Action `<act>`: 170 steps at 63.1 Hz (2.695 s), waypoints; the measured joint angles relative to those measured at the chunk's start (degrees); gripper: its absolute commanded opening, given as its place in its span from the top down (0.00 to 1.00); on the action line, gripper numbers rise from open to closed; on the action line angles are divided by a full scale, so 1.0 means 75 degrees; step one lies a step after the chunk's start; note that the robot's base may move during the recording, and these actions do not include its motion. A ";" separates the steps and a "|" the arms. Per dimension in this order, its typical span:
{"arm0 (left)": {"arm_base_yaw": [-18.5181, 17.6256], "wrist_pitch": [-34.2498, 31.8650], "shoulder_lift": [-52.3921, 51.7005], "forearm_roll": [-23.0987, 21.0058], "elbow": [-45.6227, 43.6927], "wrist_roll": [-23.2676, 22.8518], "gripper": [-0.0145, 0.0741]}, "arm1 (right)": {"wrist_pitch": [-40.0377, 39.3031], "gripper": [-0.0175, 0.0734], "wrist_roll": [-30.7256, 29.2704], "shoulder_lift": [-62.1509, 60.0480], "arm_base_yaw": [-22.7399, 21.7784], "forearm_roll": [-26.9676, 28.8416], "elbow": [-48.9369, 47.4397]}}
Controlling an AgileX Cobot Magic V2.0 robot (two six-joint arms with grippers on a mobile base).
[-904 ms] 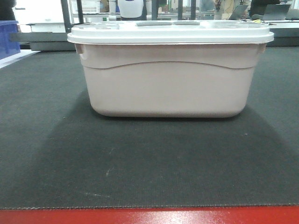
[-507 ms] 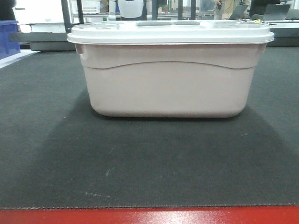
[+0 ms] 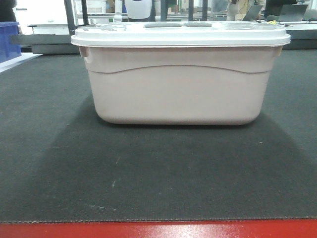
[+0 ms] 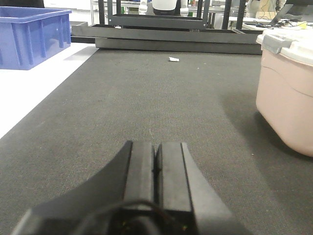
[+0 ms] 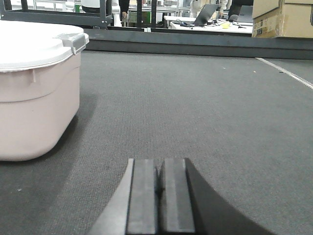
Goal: Grab white bin and place on right shelf
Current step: 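Move both grippers to the short ends of the pink bin's white lid, then close both grippers on the lid rims and lift the pink bin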
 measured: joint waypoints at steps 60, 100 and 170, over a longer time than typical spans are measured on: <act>-0.0490 0.2102 0.4804 0.0119 -0.5046 0.0000 0.36 | 0.0059 0.12 0.0000 0.3634 0.0000 0.0014 -0.3877; -0.0136 0.5644 0.9682 -0.6138 -0.9482 0.3376 0.36 | 0.5215 0.12 -0.0436 0.8454 -0.0322 0.4150 -0.9275; 0.0717 0.8199 1.4617 -1.1841 -0.9630 0.6322 0.36 | 0.8363 0.12 -0.6898 1.4186 -0.2300 1.2164 -0.9745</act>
